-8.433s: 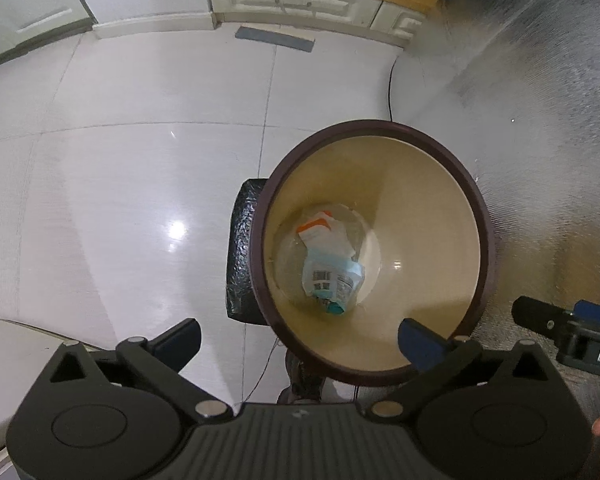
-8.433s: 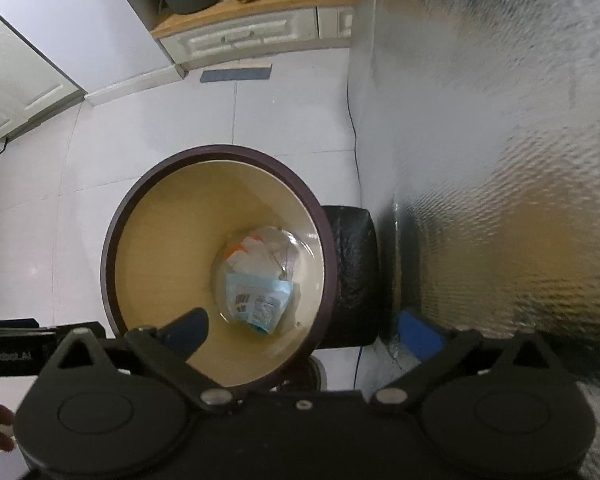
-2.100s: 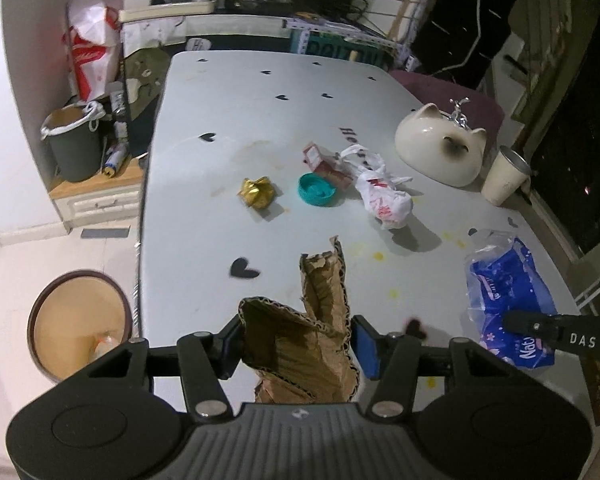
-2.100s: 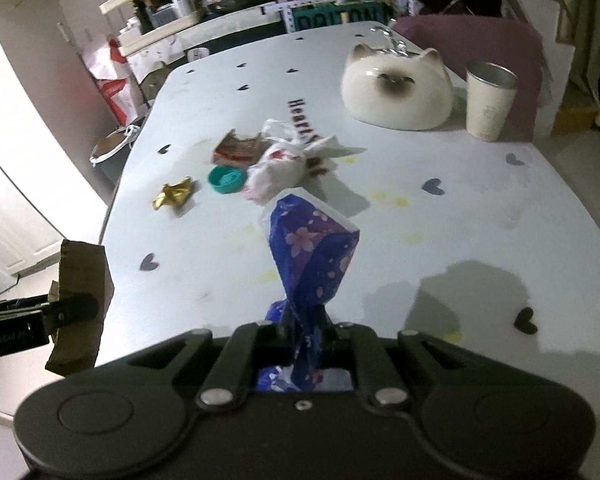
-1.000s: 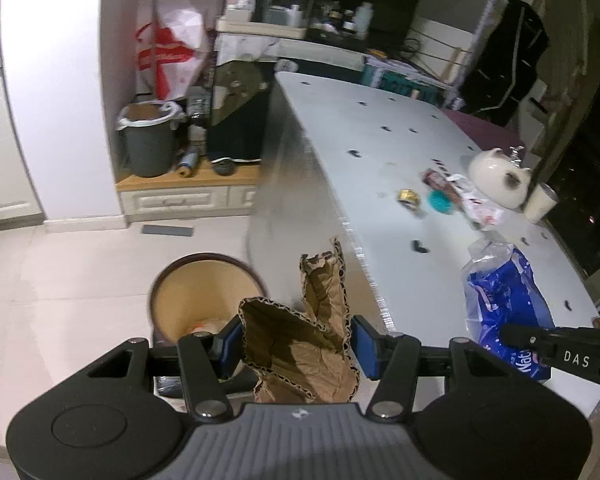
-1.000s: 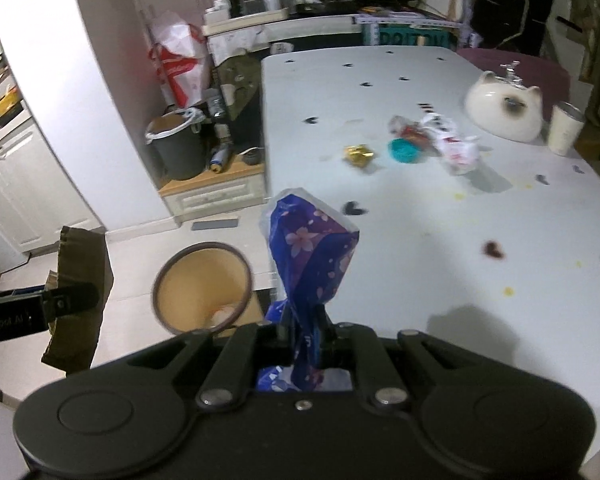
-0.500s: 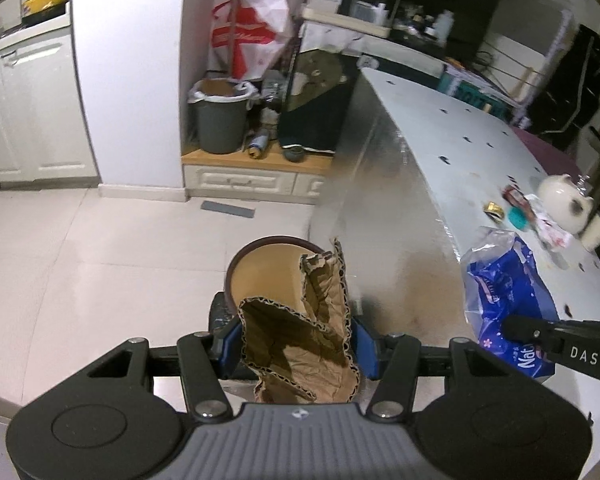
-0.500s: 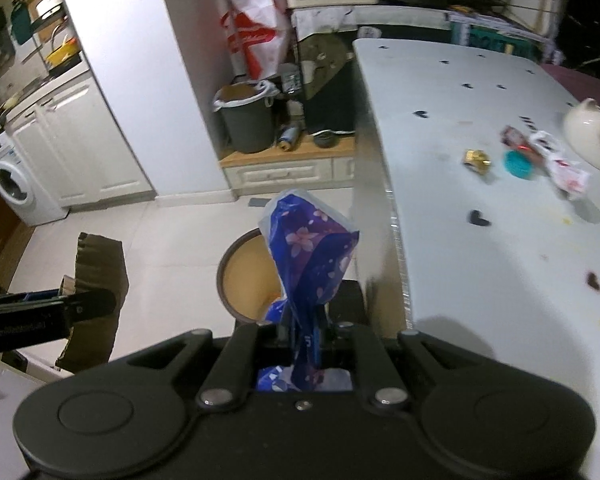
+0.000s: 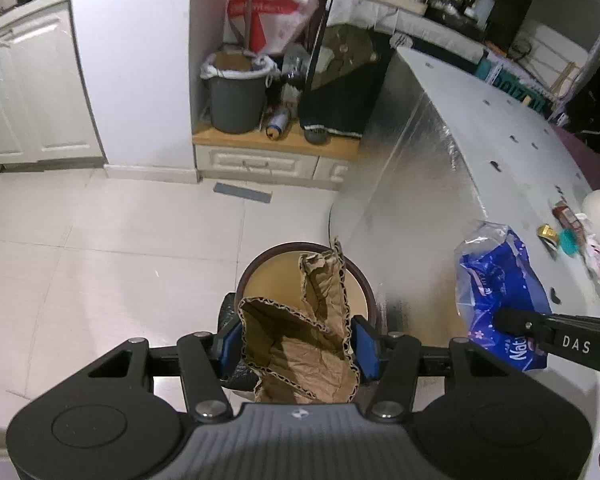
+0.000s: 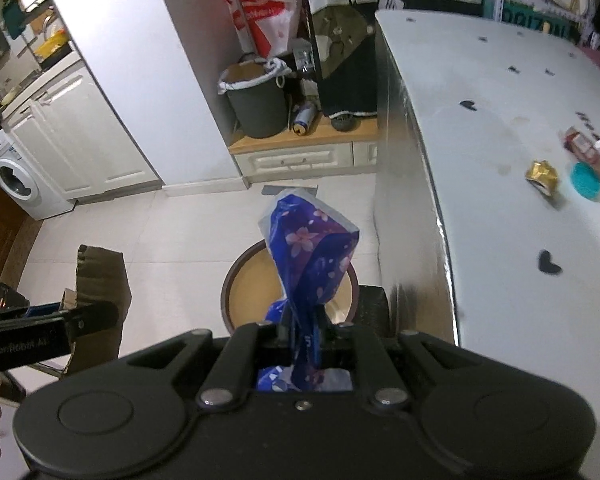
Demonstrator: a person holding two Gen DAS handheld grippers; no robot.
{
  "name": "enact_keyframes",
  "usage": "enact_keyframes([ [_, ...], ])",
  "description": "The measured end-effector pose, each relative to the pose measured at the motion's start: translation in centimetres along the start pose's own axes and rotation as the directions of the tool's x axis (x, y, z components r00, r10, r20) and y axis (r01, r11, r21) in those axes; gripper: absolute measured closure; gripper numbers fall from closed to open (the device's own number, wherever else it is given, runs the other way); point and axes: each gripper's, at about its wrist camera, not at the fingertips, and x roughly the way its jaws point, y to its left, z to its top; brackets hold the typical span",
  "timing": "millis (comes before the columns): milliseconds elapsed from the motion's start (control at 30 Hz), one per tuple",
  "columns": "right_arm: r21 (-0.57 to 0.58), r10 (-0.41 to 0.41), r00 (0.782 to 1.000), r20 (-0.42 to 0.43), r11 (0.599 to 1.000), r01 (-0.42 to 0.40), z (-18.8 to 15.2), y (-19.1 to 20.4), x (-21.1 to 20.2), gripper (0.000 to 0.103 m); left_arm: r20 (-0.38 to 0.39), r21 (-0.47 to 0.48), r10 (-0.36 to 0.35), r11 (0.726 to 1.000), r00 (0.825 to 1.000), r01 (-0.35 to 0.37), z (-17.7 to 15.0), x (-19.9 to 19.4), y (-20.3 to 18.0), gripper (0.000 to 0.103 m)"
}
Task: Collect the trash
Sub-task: 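Carry the cardboard and floral wrapper over the tan wastebasket with both tools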
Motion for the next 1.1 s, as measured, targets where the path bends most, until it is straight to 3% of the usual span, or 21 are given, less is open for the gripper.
enact_keyframes([
  [233, 0.031, 0.004, 0.995, -0.101, 1.000, -0.001, 4.2, -1.8, 6.7, 0.095, -0.102, 0.005, 0.000, 1.000, 0.995, 0.000, 4.6, 7.1, 0.1, 0.047],
  [467, 0.049, 0.044, 0.976, -0.213, 0.998, -0.034, 7.0, -2.7, 14.9, 0.095, -0.230, -0.051, -0.019, 0.999, 0.973, 0.007, 7.1, 15.1, 1.3, 0.047],
  [633, 0.008, 0.053, 0.955, -0.293, 0.999, -0.053, 7.8, -2.0, 20.4, 0.095, -0.309, -0.116, -0.021, 0.993, 0.951, -0.016, 7.7, 20.7, 2.8, 0.047],
  [833, -0.079, 0.053, 0.914, -0.402, 0.993, -0.092, 7.2, -0.6, 26.6, 0.094, -0.393, -0.209, -0.023, 0.976, 0.919, -0.065, 7.3, 25.9, 4.0, 0.047],
  [1100, -0.089, 0.045, 0.886, -0.461, 0.991, -0.097, 6.5, -1.3, 31.2, 0.094, -0.435, -0.269, -0.027, 0.958, 0.900, -0.101, 5.9, 29.8, 4.9, 0.046],
])
